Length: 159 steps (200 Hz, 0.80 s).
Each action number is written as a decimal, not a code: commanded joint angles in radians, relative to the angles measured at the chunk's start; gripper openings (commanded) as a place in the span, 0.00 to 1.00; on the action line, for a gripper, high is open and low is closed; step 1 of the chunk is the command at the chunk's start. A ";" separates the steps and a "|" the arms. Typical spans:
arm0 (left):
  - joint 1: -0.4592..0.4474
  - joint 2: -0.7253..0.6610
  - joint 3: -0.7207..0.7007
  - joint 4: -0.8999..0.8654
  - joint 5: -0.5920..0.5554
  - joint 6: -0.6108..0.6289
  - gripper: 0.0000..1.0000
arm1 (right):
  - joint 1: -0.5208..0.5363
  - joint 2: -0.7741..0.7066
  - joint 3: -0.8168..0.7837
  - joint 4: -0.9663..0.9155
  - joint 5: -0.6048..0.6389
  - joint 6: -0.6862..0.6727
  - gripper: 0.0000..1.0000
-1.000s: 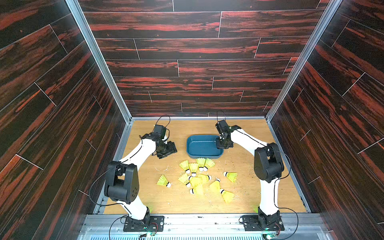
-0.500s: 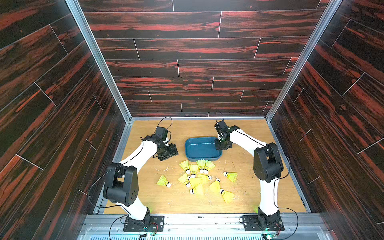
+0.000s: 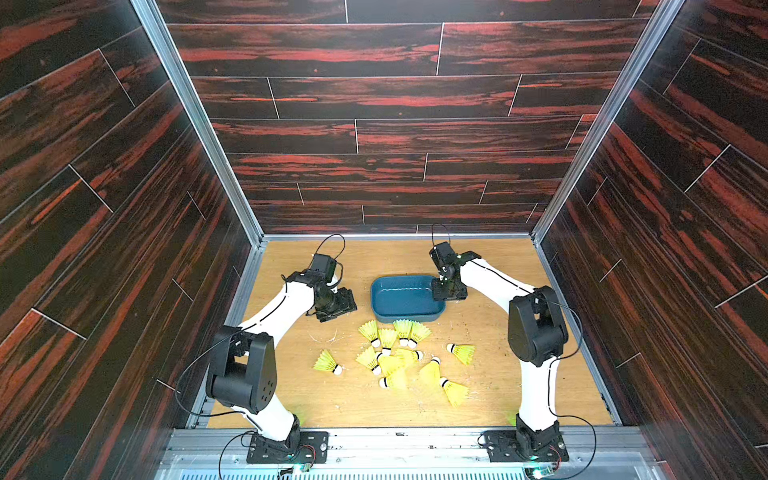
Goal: Put the shuttlecocks into the storage box
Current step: Adjust the storage box at the center of the board.
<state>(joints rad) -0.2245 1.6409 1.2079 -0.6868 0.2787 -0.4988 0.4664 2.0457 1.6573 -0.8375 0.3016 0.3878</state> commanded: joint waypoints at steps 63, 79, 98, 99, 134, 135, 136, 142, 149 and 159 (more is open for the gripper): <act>-0.029 -0.149 -0.074 -0.037 -0.023 -0.050 0.72 | 0.064 -0.301 -0.151 0.038 0.028 0.064 0.58; -0.031 -0.203 -0.109 -0.067 -0.042 -0.111 0.70 | 0.118 -0.372 -0.222 0.081 0.042 0.052 0.58; -0.036 -0.283 -0.166 -0.118 -0.065 -0.206 0.68 | 0.197 -0.471 -0.320 0.173 0.018 0.015 0.59; -0.036 -0.289 -0.171 -0.120 -0.066 -0.213 0.68 | 0.201 -0.476 -0.325 0.178 0.013 0.013 0.59; -0.083 -0.484 -0.325 -0.176 -0.125 -0.443 0.61 | 0.369 -0.626 -0.486 0.347 -0.186 -0.068 0.64; -0.085 -0.489 -0.328 -0.177 -0.127 -0.450 0.61 | 0.374 -0.630 -0.490 0.351 -0.194 -0.070 0.65; -0.090 -0.494 -0.333 -0.177 -0.128 -0.453 0.61 | 0.379 -0.633 -0.494 0.356 -0.201 -0.073 0.65; -0.104 -0.524 -0.360 -0.177 -0.137 -0.500 0.60 | 0.403 -0.658 -0.521 0.383 -0.241 -0.084 0.67; -0.123 -0.558 -0.387 -0.178 -0.151 -0.550 0.59 | 0.428 -0.684 -0.553 0.413 -0.279 -0.094 0.70; -0.153 -0.596 -0.421 -0.174 -0.170 -0.613 0.58 | 0.441 -0.721 -0.602 0.466 -0.378 -0.100 0.73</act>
<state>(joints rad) -0.3275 1.1275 0.8566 -0.8131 0.1757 -0.8997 0.8661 1.3968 1.1362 -0.5217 0.1398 0.3412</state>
